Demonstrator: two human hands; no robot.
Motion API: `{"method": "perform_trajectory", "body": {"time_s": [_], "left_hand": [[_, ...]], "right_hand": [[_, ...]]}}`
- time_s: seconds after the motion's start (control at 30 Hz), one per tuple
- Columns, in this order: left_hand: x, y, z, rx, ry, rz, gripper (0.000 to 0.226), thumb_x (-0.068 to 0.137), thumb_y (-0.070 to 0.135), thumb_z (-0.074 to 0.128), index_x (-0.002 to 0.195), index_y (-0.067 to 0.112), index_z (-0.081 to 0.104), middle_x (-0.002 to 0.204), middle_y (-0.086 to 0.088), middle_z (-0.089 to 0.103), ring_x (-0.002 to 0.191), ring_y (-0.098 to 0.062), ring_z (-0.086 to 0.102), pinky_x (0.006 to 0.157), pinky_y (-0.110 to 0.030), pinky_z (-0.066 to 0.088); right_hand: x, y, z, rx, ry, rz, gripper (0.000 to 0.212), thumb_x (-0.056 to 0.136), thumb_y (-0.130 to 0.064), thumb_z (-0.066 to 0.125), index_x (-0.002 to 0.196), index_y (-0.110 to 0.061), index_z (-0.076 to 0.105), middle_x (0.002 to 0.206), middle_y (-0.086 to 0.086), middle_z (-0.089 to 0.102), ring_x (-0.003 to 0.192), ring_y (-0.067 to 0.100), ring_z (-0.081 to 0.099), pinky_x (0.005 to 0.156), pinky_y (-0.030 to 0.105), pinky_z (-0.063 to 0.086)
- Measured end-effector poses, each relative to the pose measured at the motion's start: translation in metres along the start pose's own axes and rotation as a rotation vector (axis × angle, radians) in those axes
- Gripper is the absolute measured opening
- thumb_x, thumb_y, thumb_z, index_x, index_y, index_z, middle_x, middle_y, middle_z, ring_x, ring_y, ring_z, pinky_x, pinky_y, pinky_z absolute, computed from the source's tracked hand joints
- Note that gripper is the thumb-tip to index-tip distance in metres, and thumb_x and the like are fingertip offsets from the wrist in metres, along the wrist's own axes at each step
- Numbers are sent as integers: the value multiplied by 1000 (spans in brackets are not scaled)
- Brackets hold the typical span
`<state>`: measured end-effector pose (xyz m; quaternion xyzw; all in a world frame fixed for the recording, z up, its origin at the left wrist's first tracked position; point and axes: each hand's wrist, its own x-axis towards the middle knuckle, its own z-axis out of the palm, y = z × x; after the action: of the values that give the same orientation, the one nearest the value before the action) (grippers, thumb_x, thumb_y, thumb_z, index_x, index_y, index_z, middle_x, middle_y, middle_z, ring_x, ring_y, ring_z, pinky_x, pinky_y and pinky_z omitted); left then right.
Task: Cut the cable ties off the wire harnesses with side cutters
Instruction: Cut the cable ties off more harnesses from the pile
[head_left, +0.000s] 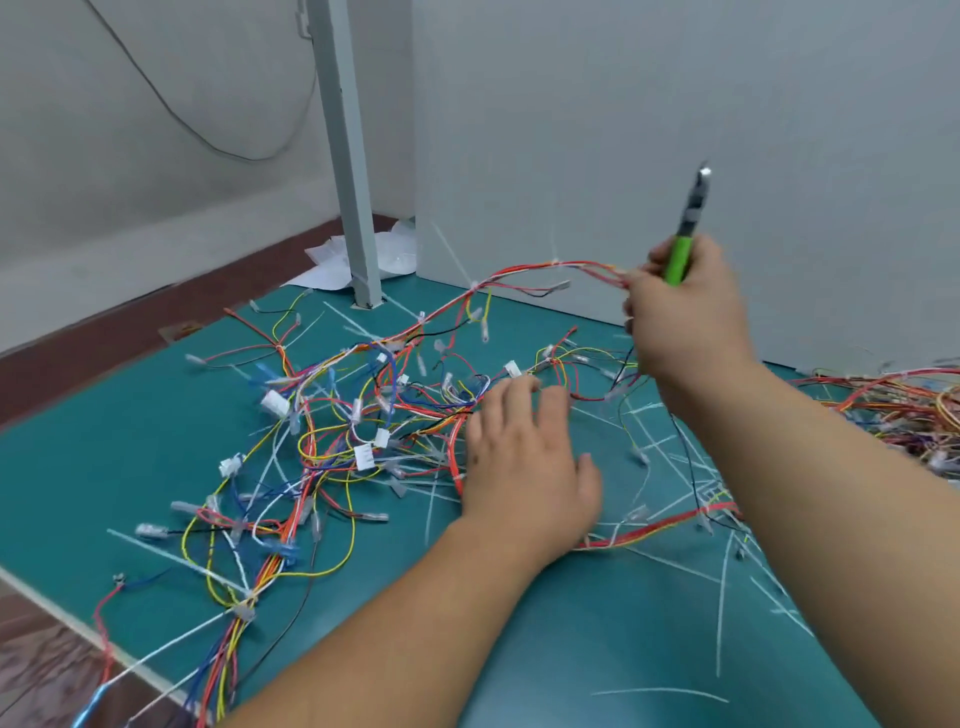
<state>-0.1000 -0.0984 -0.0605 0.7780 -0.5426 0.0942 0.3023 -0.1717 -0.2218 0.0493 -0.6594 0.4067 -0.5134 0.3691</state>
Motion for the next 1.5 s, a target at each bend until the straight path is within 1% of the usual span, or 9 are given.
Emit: {"method": "perform_trajectory", "body": {"time_s": [0.23,0.4,0.47,0.63,0.77,0.87,1.03,1.3,1.5], "left_hand": [[23,-34,5,92,-228,-277,74,82,62,52,143,22,40,160,-12,29,151,-37,16,119,-52,21],[48,-50,-13,-70,58,-208,20,81,45,75,88,32,62,91,-15,67,93,-41,67,83,-54,55],[51,-50,-21,-148,-121,-222,17,81,46,70,88,41,55,94,-2,65,99,-34,65,90,-44,52],[53,-29,-29,-502,-137,-87,49,73,43,67,119,48,51,104,14,64,96,-9,61,79,-11,41],[46,12,-33,-1132,-132,-102,98,64,42,81,147,44,28,137,11,52,109,-6,63,96,-28,50],[49,28,-40,-1463,130,-219,72,90,10,70,145,33,30,142,-10,54,108,-9,67,95,-35,54],[72,32,-44,-1754,256,-625,25,106,42,44,100,24,60,110,-2,72,91,-13,69,88,-38,51],[77,31,-28,-1508,-298,-681,30,109,20,34,83,17,50,52,2,59,42,-13,56,43,-18,45],[43,36,-7,-1246,-654,-531,24,101,16,42,77,15,50,39,0,33,28,-10,24,45,-14,23]], "right_hand": [[17,-17,-53,176,323,14,16,72,-24,58,85,-30,49,88,3,58,77,24,54,73,44,47],[8,-10,-89,379,462,176,20,88,-7,51,87,-26,42,68,4,45,51,17,44,50,29,34],[-4,3,-96,406,413,250,27,94,-1,49,91,-26,40,67,2,41,47,12,39,48,25,28],[-32,28,-96,417,334,393,29,98,1,54,92,-25,44,76,5,51,57,13,48,53,29,38],[-49,40,-85,322,186,377,22,97,-4,61,93,-23,50,74,7,54,60,20,49,66,41,43],[-63,42,-82,218,112,289,20,94,-4,64,94,-21,54,77,3,59,61,17,52,62,37,45],[-87,44,-96,-107,-40,165,15,90,-16,72,89,-20,58,73,4,64,58,15,52,54,31,46],[-90,56,-140,321,87,213,7,91,-21,63,85,-25,65,70,-4,61,64,13,59,66,35,45],[-94,76,-144,780,-59,384,11,87,-12,55,94,-21,58,93,6,68,74,22,65,70,35,47]]}}
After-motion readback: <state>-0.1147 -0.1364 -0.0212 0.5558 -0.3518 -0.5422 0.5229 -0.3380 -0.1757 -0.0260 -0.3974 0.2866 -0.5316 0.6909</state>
